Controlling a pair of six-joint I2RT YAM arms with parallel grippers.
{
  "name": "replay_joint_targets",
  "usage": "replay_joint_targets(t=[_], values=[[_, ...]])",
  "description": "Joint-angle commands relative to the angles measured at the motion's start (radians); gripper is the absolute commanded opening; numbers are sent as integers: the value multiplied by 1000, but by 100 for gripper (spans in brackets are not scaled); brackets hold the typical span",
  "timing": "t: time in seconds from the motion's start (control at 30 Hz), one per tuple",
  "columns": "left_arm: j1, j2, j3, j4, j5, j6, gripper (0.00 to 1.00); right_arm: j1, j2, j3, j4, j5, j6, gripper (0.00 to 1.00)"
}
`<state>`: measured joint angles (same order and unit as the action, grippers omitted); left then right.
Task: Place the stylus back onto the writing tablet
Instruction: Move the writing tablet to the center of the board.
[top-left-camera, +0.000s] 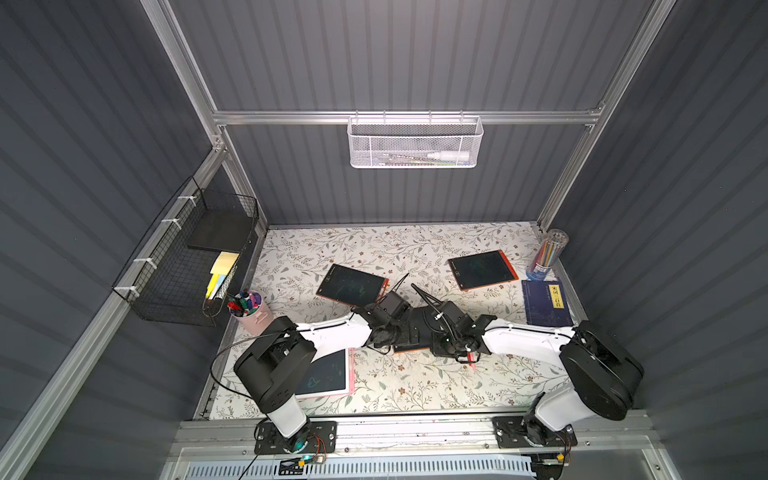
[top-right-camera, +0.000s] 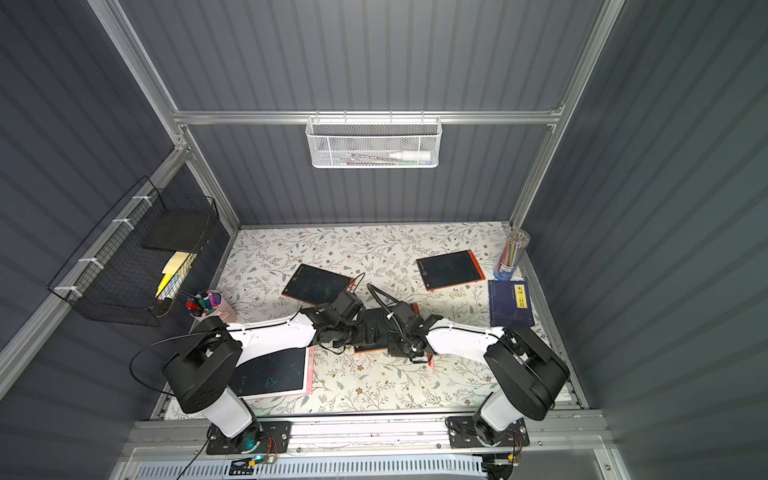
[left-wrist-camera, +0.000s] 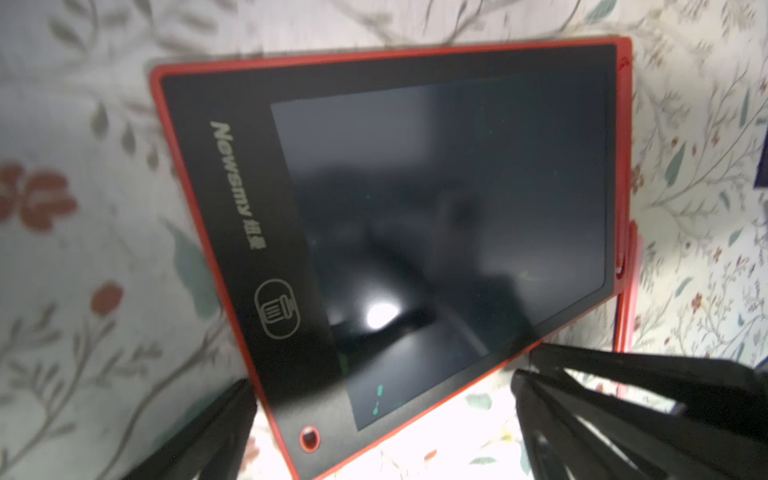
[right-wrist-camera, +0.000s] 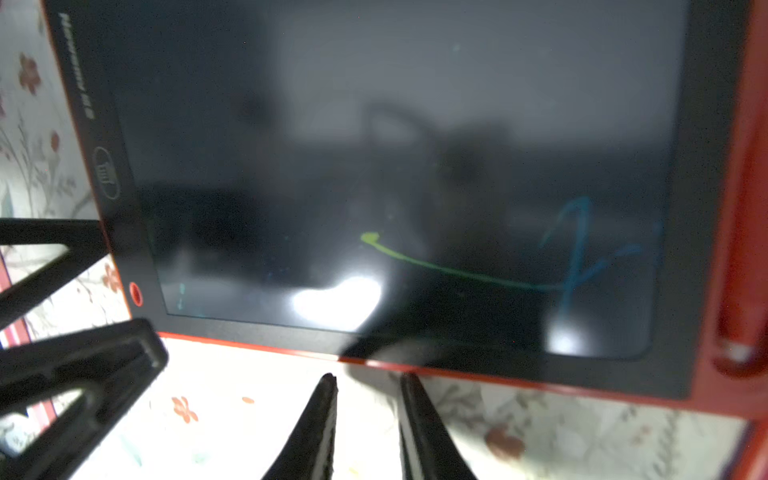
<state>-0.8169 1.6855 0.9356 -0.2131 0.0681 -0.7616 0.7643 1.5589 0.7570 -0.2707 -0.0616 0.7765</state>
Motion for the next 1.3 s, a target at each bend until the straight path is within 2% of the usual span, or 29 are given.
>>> replay_joint_targets(t=[0.0,0.33,0.6,0.83,1.27], values=[[29,72,36,19,-32,62,99,-33,60,16,-8,56,7,30],[130,217,187,61,-86,160,99,-143,185,146,-6,26,-72,30],[185,320,320,87,-95,212,100,-185,281,271,-27,16,-106,30],[202,434,497,93,-104,238,99,-216,345,362,-48,10,-119,30],[235,577,674,104,-87,262,99,-283,439,454,-46,-10,-137,30]])
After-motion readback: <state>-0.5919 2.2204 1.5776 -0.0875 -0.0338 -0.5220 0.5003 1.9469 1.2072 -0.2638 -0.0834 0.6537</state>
